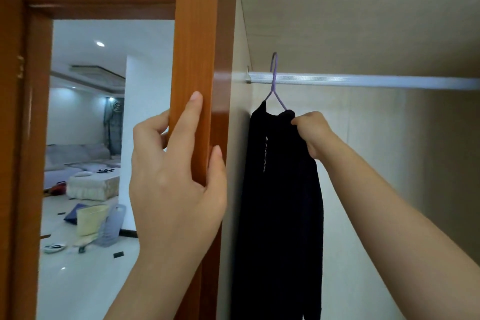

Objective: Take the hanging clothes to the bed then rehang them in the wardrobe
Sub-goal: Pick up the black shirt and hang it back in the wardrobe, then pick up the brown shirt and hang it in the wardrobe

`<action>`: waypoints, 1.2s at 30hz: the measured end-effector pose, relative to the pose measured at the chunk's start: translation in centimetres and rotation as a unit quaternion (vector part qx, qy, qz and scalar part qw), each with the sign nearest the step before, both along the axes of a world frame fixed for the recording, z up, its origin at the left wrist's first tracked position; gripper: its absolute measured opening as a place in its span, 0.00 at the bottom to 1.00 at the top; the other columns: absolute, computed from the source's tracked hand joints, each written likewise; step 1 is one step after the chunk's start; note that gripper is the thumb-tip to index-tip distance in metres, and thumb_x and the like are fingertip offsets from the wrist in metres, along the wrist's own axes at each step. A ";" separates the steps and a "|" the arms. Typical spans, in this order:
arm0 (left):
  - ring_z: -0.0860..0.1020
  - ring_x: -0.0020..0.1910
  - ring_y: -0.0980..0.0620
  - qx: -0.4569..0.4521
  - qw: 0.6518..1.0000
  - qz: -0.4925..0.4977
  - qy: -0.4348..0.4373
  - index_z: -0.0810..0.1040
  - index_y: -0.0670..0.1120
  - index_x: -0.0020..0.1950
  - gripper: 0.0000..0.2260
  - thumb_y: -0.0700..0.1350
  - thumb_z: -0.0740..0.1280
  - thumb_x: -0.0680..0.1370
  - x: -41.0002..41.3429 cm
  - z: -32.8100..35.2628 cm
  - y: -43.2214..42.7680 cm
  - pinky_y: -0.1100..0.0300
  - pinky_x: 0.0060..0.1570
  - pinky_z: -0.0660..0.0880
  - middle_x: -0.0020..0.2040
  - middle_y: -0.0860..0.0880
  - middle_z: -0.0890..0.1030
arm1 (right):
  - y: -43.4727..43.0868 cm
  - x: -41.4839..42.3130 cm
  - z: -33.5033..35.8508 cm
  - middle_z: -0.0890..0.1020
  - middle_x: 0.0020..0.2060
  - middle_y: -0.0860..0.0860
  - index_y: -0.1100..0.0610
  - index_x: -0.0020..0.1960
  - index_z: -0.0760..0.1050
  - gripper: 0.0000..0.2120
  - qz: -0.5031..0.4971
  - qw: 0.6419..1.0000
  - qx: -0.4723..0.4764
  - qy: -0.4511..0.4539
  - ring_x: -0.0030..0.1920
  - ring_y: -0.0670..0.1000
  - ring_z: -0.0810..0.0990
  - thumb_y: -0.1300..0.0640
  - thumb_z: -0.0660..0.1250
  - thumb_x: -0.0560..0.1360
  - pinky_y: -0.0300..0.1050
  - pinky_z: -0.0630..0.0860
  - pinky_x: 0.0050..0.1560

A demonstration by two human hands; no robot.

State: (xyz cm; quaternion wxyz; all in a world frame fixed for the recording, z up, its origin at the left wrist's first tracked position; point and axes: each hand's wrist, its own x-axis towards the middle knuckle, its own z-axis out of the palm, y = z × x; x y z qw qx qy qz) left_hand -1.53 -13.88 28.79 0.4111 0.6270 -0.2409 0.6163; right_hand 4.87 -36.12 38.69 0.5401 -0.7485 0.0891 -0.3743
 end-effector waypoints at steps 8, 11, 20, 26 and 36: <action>0.67 0.51 0.59 -0.001 1.000 -0.004 0.002 0.59 0.55 0.71 0.26 0.51 0.60 0.73 0.1 -0.1 -0.1 0.59 0.44 0.72 0.59 0.43 0.71 | 1.7 1.4 -2.7 0.65 0.28 0.53 0.58 0.31 0.59 0.15 0.049 0.998 0.036 0.008 0.29 0.52 0.65 0.64 0.57 0.75 0.41 0.62 0.28; 0.74 0.50 0.49 0.001 1.000 -0.016 0.010 0.59 0.55 0.71 0.26 0.51 0.61 0.73 -0.3 0.0 0.0 0.52 0.42 0.78 0.59 0.44 0.70 | 2.6 1.6 -3.8 0.64 0.29 0.54 0.56 0.30 0.59 0.16 0.070 0.997 0.028 0.001 0.29 0.53 0.65 0.64 0.57 0.75 0.43 0.62 0.30; 0.75 0.53 0.47 -0.009 1.000 -0.026 -0.001 0.62 0.52 0.71 0.26 0.47 0.65 0.74 -0.5 -0.2 0.0 0.55 0.46 0.76 0.61 0.44 0.71 | 3.1 -0.5 -4.4 0.70 0.40 0.56 0.55 0.44 0.68 0.03 0.106 0.994 -0.012 0.011 0.37 0.54 0.70 0.57 0.61 0.75 0.37 0.68 0.28; 0.66 0.61 0.59 0.039 0.997 -0.069 0.002 0.58 0.55 0.72 0.27 0.52 0.62 0.75 0.0 -1.2 0.7 0.65 0.55 0.72 0.67 0.49 0.66 | 4.0 -3.7 -5.9 0.76 0.44 0.54 0.57 0.46 0.71 0.08 0.079 0.997 -0.016 0.008 0.42 0.53 0.74 0.51 0.64 0.74 0.40 0.68 0.38; 0.69 0.62 0.67 0.043 0.955 -0.286 0.064 0.59 0.68 0.64 0.19 0.55 0.58 0.74 1.2 -8.2 3.5 0.68 0.61 0.70 0.58 0.73 0.66 | 7.6 -10.1 -18.0 0.78 0.34 0.46 0.52 0.42 0.74 0.06 -0.046 0.998 0.038 -0.018 0.32 0.45 0.75 0.59 0.61 0.76 0.38 0.69 0.37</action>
